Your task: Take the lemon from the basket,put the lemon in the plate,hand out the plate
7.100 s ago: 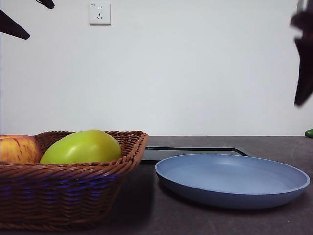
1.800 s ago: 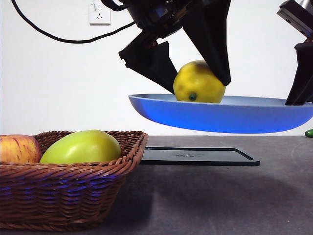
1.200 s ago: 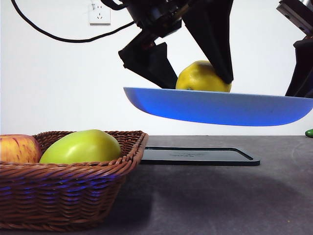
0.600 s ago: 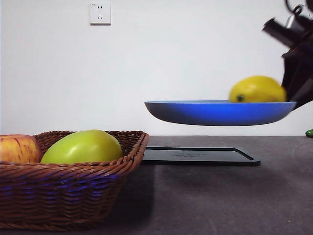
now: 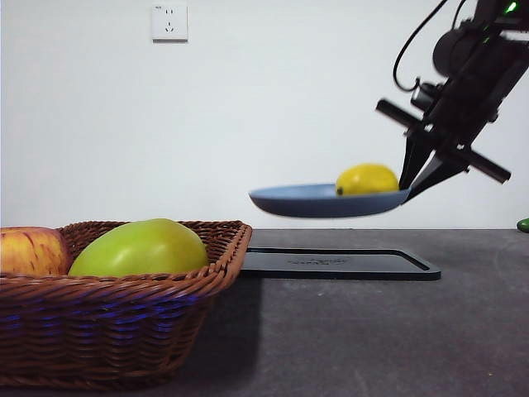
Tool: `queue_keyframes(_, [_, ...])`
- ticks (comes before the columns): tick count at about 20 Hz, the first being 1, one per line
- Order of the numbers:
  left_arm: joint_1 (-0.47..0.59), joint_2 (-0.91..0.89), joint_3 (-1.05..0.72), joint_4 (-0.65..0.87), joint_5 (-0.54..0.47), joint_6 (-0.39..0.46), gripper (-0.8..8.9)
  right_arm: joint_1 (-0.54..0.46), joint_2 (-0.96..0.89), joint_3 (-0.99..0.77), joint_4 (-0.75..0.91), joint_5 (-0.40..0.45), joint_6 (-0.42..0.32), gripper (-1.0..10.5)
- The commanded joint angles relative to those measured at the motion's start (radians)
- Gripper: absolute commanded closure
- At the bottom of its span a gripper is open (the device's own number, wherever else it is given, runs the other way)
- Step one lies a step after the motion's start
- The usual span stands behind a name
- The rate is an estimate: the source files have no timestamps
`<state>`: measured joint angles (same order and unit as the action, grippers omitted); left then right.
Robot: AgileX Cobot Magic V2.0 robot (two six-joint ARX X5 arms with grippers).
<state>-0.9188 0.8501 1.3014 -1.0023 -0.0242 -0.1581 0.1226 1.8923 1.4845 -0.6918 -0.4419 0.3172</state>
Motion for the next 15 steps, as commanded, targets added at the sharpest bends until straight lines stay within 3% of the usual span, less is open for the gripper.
queue_keyframes(1, [-0.008, 0.006, 0.016, 0.006, -0.004, -0.007, 4.24, 0.001, 0.07, 0.063, 0.013, 0.006, 0.016, 9.4])
queue_keyframes(15, [-0.008, 0.006, 0.016, 0.037, -0.036, -0.006, 4.25, -0.019, 0.187, 0.065, 0.054, 0.029, -0.002, 9.1])
